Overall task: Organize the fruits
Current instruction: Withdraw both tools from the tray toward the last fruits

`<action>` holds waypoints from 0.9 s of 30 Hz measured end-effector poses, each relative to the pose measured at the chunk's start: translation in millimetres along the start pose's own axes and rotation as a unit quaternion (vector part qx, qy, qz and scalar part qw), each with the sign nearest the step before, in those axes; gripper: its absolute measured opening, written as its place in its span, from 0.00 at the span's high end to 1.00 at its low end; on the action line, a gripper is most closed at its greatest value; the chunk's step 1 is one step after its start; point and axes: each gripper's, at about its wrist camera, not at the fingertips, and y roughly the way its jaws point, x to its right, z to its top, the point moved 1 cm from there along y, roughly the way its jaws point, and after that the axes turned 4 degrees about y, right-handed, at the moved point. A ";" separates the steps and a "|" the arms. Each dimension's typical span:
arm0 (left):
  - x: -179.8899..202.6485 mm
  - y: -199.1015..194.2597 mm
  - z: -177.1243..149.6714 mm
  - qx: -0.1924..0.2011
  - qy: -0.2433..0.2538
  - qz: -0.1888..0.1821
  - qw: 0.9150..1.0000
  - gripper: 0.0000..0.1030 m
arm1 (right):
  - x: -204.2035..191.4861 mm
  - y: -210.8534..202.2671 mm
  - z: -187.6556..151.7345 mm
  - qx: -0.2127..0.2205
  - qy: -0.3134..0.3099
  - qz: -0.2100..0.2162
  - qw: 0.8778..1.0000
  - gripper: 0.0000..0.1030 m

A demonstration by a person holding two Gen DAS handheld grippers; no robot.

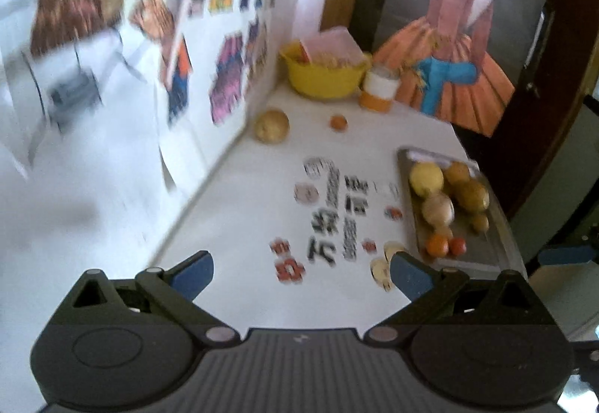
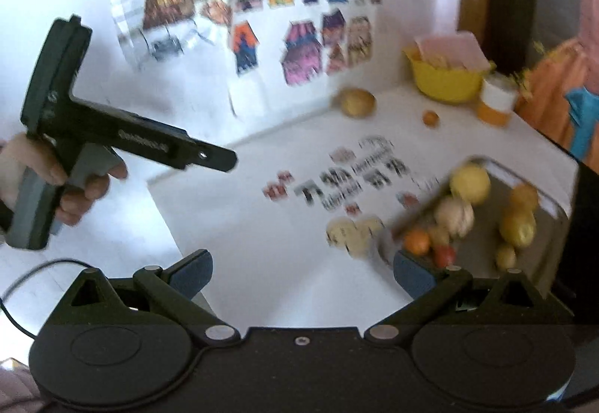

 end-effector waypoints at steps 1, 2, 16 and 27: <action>-0.5 -1.4 5.7 0.008 0.003 0.010 1.000 0.01 | 2.0 0.3 8.4 -0.001 0.008 0.007 1.000 0.01; -0.9 -1.7 11.6 0.017 0.009 0.020 1.000 0.01 | 5.5 2.6 18.3 -0.004 0.019 0.012 1.000 0.01; 21.9 83.8 66.9 0.081 0.041 0.046 0.995 0.00 | 130.8 84.1 140.6 -0.013 0.190 -0.005 0.982 0.01; 27.8 203.5 85.8 0.063 0.089 0.074 0.991 0.00 | 224.4 223.7 167.7 -0.003 0.233 -0.004 0.972 0.04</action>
